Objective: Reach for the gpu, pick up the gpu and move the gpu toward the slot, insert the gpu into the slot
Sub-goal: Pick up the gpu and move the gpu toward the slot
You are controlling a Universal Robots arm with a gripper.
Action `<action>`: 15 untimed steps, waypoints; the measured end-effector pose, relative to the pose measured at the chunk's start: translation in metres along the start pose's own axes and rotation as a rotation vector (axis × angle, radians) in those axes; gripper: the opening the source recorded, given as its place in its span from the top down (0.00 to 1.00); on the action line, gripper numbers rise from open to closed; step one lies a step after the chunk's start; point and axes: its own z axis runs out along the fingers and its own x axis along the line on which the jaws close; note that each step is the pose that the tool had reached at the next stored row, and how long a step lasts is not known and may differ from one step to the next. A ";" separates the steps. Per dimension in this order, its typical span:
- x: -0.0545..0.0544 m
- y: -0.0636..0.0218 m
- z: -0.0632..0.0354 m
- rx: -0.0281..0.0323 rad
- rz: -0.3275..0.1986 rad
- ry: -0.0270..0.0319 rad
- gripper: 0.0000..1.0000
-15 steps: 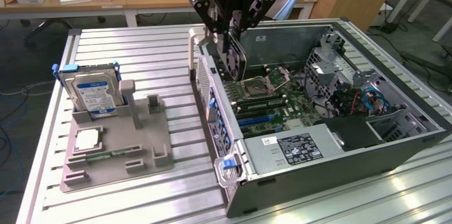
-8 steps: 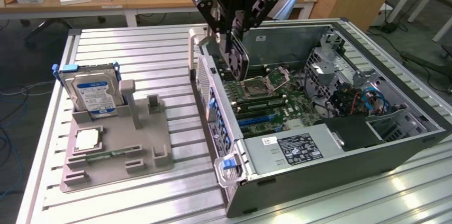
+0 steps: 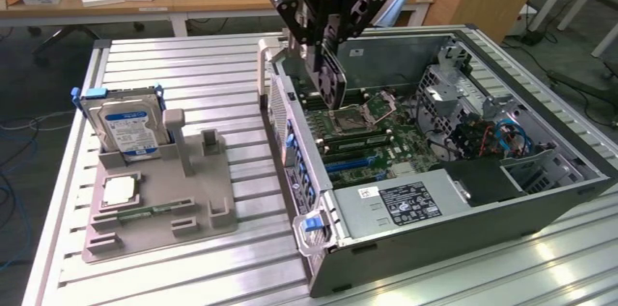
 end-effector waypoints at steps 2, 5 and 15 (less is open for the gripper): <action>-0.002 -0.0002 0.0000 0.0000 0.001 0.0000 0.74; -0.004 -0.0004 0.0000 0.0001 0.002 0.0000 0.74; -0.017 -0.0015 0.0001 0.0001 0.007 0.0001 0.74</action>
